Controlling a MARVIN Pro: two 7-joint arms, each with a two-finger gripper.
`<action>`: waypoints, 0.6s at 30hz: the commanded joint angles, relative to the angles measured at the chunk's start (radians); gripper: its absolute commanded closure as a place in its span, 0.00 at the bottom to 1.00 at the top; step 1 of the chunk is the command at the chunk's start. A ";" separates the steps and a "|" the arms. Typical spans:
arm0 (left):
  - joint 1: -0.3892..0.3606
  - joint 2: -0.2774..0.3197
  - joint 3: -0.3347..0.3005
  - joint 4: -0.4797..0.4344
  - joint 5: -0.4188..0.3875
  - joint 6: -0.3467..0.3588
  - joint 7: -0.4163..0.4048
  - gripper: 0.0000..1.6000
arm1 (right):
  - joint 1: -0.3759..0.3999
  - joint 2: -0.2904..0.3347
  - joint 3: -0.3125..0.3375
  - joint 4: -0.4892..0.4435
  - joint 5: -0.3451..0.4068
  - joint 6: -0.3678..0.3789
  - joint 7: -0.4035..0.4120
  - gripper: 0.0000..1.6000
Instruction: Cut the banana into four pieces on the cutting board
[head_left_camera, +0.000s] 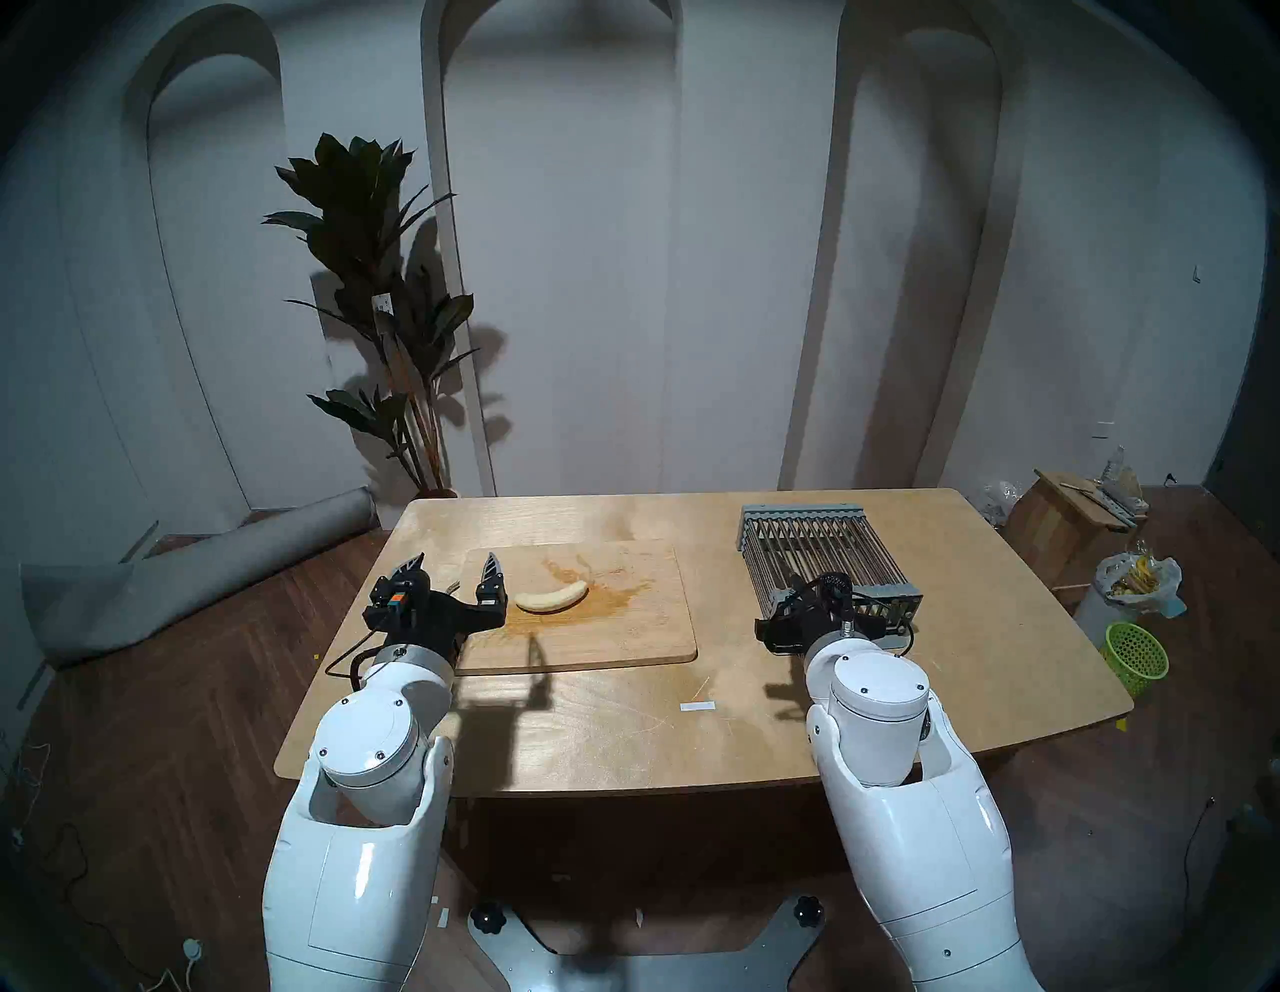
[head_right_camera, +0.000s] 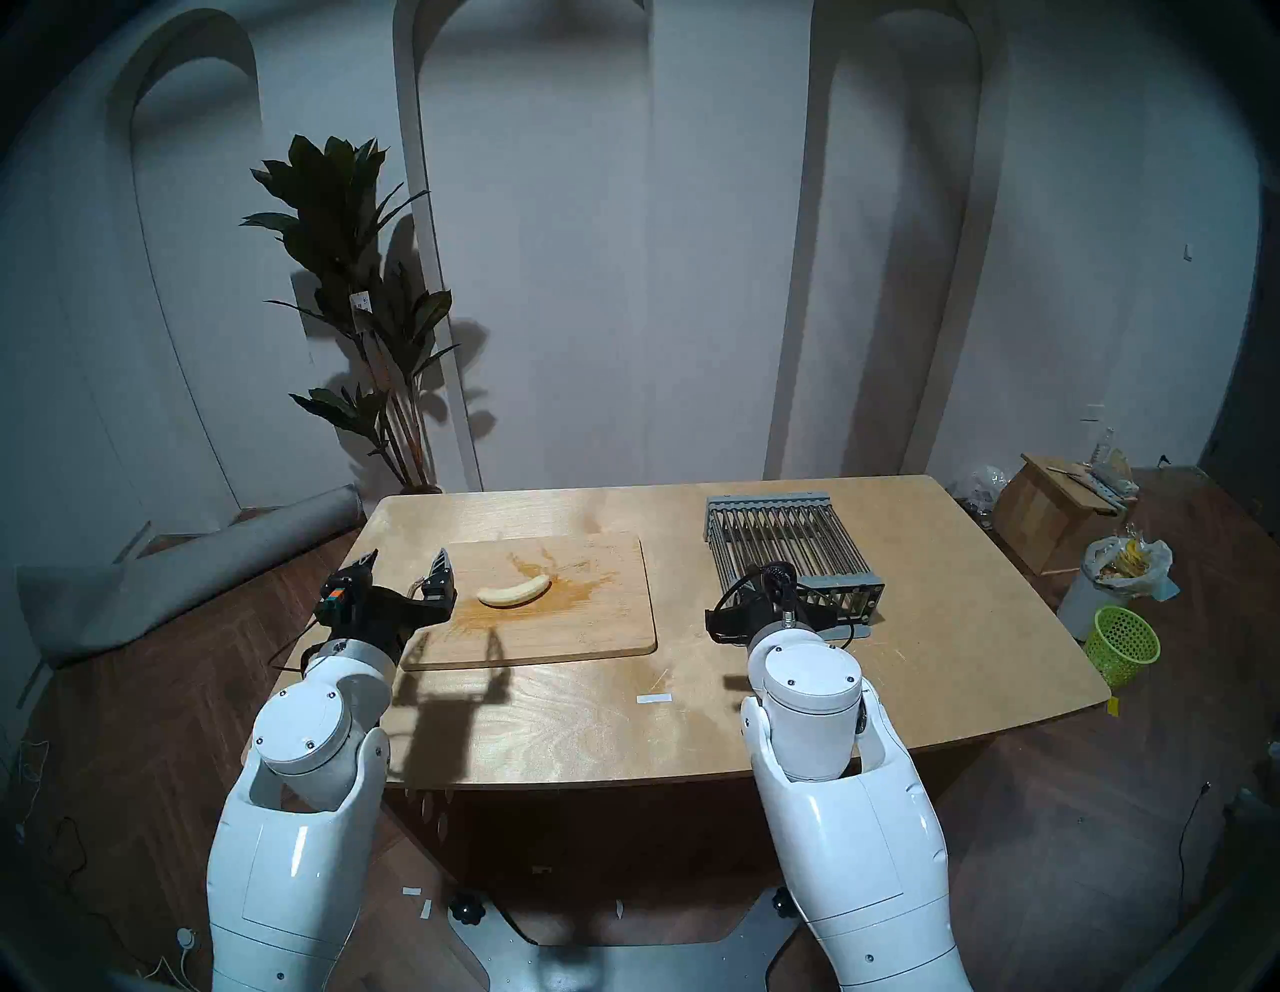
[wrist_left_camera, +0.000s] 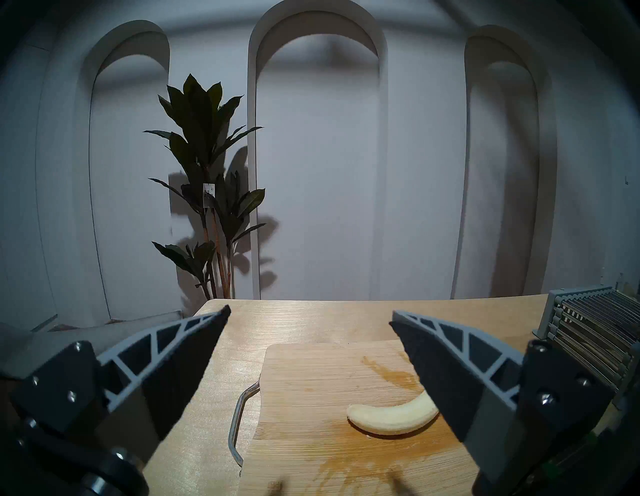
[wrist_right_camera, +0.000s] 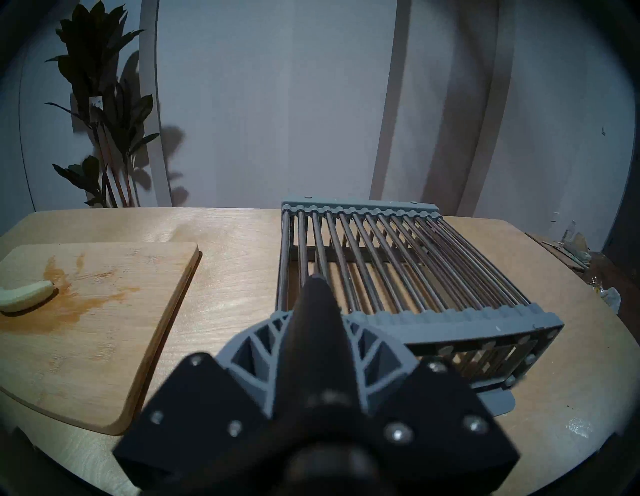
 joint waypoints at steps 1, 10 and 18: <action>-0.008 0.001 -0.002 -0.020 0.000 -0.005 0.000 0.00 | 0.009 0.000 0.000 -0.039 0.003 -0.008 0.005 1.00; -0.008 0.002 -0.001 -0.020 -0.001 -0.005 0.001 0.00 | 0.016 -0.002 -0.003 -0.044 0.011 -0.008 0.011 1.00; -0.008 0.003 -0.001 -0.020 -0.001 -0.005 0.002 0.00 | 0.009 -0.012 -0.003 -0.076 0.024 0.000 0.017 1.00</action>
